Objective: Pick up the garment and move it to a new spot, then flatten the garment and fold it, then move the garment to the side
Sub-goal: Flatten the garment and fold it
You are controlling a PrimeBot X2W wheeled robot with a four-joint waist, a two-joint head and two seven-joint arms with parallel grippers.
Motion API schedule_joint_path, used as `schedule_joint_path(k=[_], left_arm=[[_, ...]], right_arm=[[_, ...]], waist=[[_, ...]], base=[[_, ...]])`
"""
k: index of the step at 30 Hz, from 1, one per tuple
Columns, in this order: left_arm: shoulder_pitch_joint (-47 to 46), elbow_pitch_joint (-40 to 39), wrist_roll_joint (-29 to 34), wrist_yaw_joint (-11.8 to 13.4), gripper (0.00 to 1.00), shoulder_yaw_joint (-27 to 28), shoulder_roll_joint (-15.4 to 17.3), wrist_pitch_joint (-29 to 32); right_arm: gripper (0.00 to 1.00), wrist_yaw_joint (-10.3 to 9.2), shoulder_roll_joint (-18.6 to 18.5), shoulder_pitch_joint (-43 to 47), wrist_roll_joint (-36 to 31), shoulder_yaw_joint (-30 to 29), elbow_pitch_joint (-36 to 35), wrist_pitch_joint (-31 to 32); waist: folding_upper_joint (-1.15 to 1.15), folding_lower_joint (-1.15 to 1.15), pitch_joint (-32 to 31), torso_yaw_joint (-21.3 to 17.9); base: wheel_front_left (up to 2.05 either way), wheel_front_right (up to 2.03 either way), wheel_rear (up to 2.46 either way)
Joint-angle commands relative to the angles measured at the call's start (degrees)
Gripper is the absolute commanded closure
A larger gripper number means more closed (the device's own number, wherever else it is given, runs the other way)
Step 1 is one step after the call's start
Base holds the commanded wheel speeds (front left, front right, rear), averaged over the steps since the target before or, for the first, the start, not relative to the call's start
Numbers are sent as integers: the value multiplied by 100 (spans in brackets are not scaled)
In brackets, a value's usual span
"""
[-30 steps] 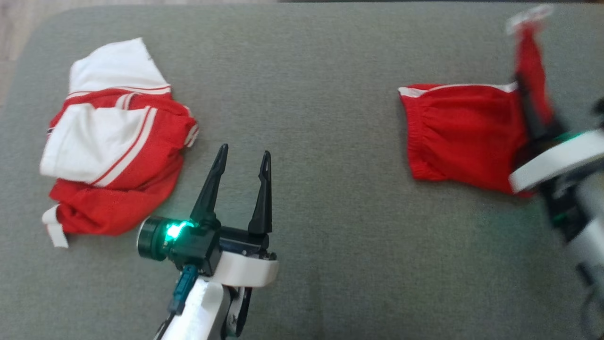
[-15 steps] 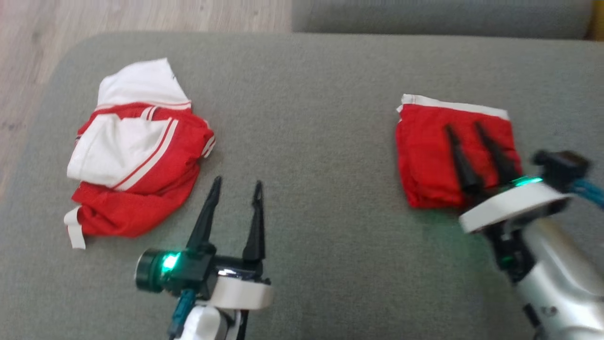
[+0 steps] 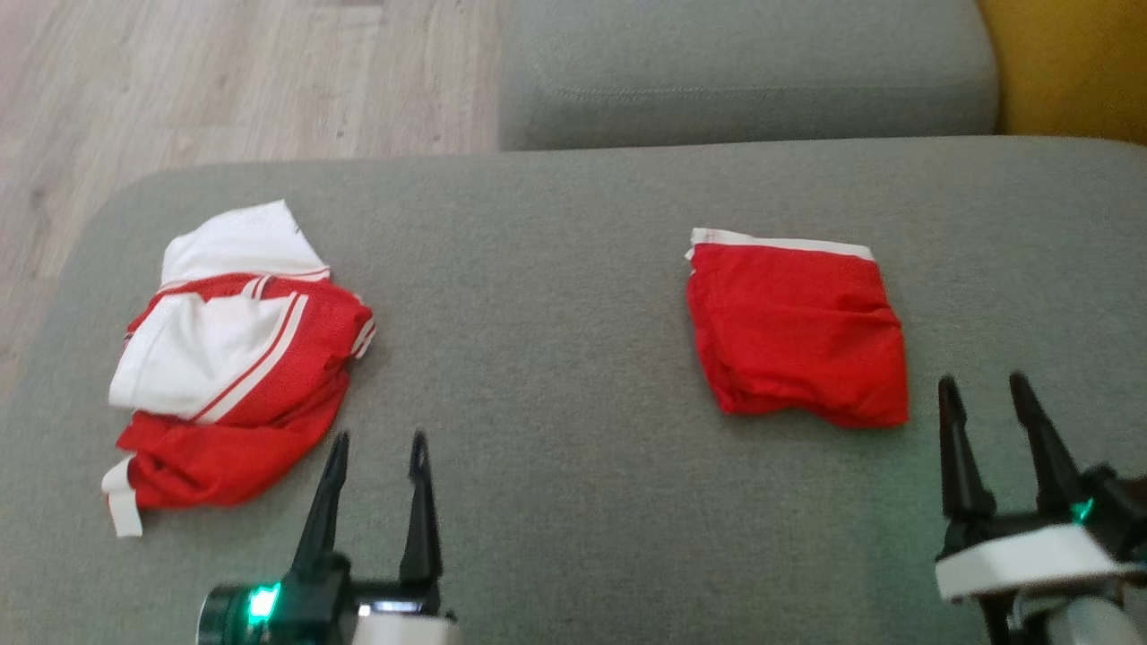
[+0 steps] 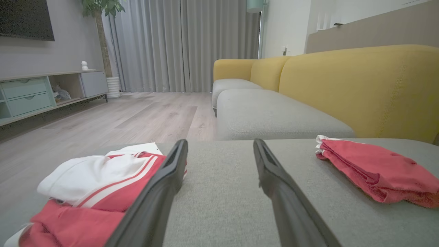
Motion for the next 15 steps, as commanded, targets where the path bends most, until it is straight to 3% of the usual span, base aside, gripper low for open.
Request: schedule_joint_path(k=[1, 15], left_arm=[[52, -230, 52, -18, 0, 294, 9, -29], [615, -322, 123, -64, 0, 613, -38, -29]], right_arm=[[0, -4, -23, 39, -214, 86, -263, -60], [0, -4, -1, 517, -610, 330, -379, -61]], waist=[[0, 1, -136, -122], [0, 1, -400, -293]], base=[[0, 0, 0], [0, 0, 0]])
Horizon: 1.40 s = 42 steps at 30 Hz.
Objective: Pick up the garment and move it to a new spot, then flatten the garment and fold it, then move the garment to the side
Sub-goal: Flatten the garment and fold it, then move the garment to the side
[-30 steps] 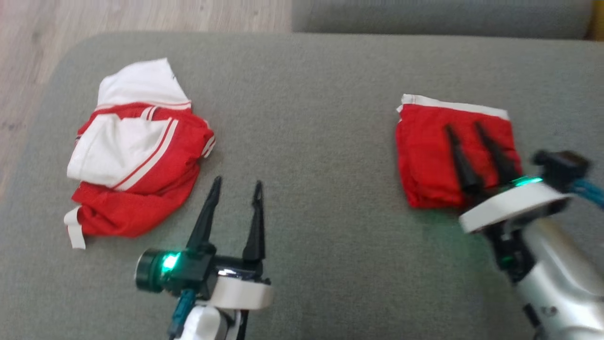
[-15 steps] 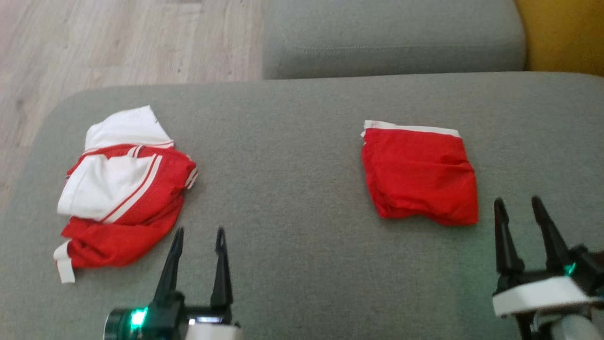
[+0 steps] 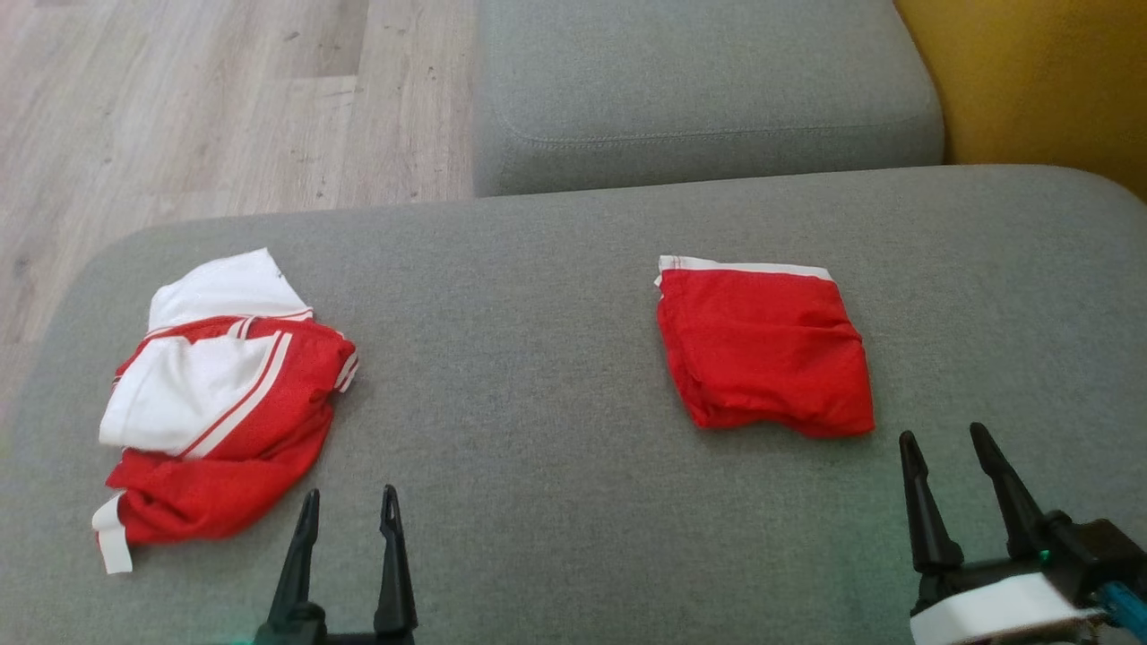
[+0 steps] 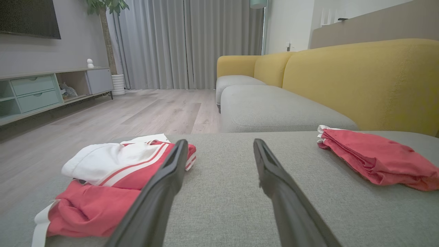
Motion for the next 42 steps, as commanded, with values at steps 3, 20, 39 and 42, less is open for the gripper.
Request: schedule_joint_path(k=[3, 20, 39, 42], left_arm=[[-165, -213, 93, -31, 0, 197, -38, -30], [-210, -170, 111, -1, 0, 115, -45, -30], [-595, -321, 141, 51, 0, -243, -45, -30], [-758, -357, 167, 63, 0, -328, -45, -30]], right_arm=[[0, -4, -144, -113, -89, 141, -195, -61], [0, -4, -130, -150, -217, 85, -2, -61], [0, -4, -236, -1238, 50, 59, 831, -61], [0, -4, -333, -1722, 227, 157, 1195, -41]], waist=[[0, 0, 7, 14], [0, 0, 106, 23], [0, 0, 846, 171], [0, 0, 1072, 203]], base=[[0, 0, 0], [0, 0, 0], [0, 0, 0], [0, 0, 0]])
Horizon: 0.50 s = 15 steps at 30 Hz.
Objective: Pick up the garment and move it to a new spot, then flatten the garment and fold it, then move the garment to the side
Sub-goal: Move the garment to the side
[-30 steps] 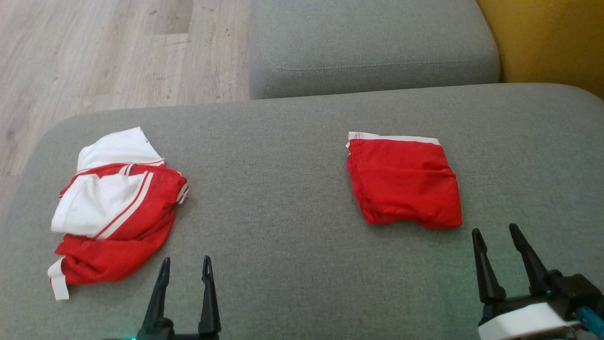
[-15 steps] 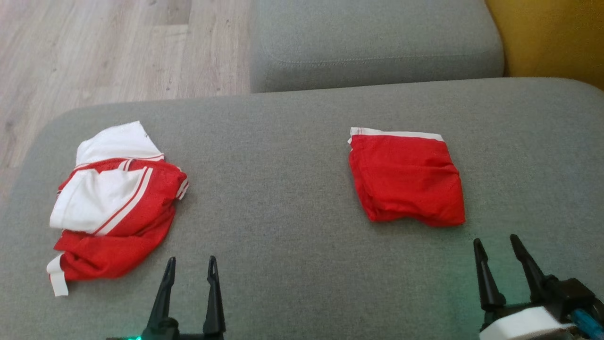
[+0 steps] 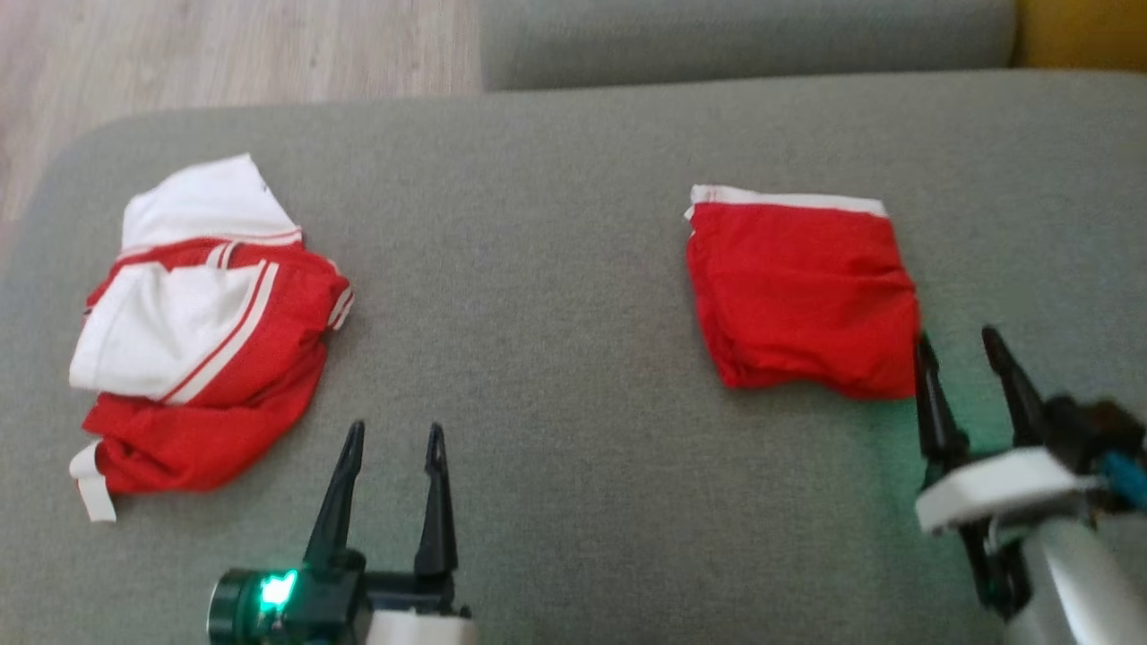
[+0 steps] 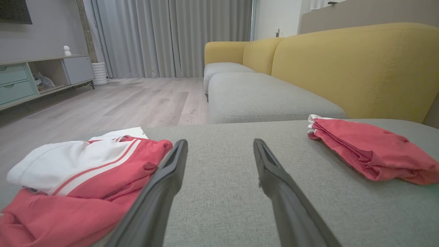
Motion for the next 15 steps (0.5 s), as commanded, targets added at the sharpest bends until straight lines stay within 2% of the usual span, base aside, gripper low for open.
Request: schedule_joint_path(k=[1, 6, 10, 15], left_arm=[[-269, -209, 71, 48, 0, 113, -30, -30], [-504, -205, 77, 61, 0, -42, -30, -30], [-643, -194, 70, 89, 0, -152, -30, -30], [-736, -181, 49, 138, 0, -245, -30, -30]], right_arm=[[0, -4, -168, -399, 118, 185, -52, 20], [0, -4, -513, -1174, 730, 554, 485, 792], [0, -4, -820, -1620, 866, 578, 939, 1477], [0, -4, -918, -1855, 1074, 555, 1295, 2093]], waist=[[0, -2, 204, 49], [0, -2, 461, 142], [0, -2, 581, 220], [0, -2, 669, 265]], base=[[0, 0, 0], [0, 0, 0], [0, 0, 0], [0, 0, 0]])
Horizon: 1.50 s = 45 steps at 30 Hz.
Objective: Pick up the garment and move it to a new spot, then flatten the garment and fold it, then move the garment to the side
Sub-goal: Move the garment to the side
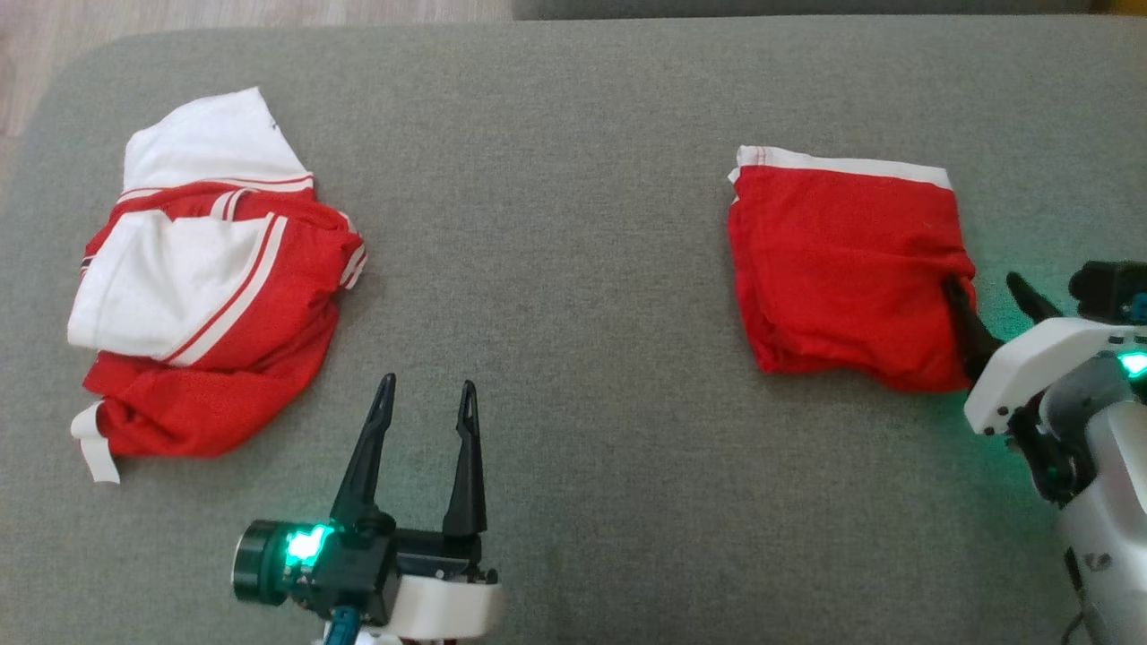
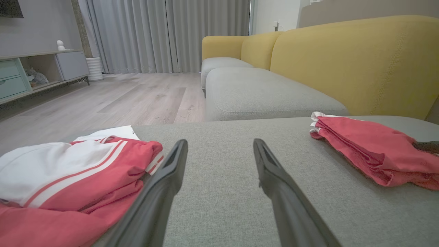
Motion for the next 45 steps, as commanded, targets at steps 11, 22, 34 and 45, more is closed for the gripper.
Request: schedule_joint_path(k=[11, 22, 34, 45], left_arm=[[-314, -226, 36, 144, 0, 133, -25, -29], [-737, -232, 213, 44, 0, 190, -25, -29], [-1438, -209, 345, -114, 0, 143, -25, -29], [-1650, -47, 260, -159, 0, 126, -25, -29]], right_arm=[[100, -4, -508, -142, 686, 488, -299, 260], [100, -4, -2023, -458, 767, 238, -408, 126], [100, -4, -2773, -1198, 424, -344, 211, -233], [0, -4, -2265, -1599, -859, -1123, 865, -808]], waist=[[0, -1, 310, -237], [0, -1, 1096, -862], [0, -1, 1931, -1159], [0, -1, 1725, -1099]], base=[[0, 0, 0], [0, 0, 0], [0, 0, 0], [0, 0, 0]])
